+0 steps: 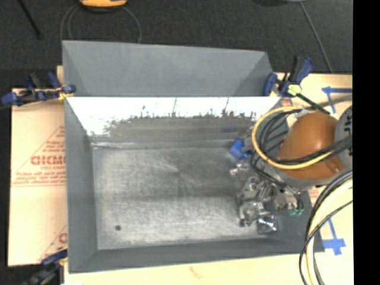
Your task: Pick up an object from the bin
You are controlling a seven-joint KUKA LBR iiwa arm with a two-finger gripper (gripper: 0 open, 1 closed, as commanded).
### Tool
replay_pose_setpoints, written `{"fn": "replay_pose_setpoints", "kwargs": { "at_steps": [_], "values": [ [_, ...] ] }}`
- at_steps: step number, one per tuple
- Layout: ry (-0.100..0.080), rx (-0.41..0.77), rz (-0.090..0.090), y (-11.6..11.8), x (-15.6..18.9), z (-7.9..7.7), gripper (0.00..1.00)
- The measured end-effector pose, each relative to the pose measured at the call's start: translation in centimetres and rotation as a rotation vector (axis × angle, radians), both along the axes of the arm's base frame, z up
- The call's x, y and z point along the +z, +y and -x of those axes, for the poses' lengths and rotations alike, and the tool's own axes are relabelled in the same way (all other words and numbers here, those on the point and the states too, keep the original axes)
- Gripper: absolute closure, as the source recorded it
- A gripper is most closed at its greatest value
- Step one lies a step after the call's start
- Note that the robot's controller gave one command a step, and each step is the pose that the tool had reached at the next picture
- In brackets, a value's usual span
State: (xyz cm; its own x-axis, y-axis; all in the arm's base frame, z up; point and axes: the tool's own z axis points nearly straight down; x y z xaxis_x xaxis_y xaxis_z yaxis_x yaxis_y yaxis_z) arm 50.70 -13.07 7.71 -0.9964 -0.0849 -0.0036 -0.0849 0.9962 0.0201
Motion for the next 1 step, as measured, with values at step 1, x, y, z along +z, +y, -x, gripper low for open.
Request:
{"fn": "replay_pose_setpoints", "kwargs": {
  "at_steps": [1],
  "values": [
    [-0.012,0.318,0.024,2.38,16.81,-1.80,1.00]
  ]
}}
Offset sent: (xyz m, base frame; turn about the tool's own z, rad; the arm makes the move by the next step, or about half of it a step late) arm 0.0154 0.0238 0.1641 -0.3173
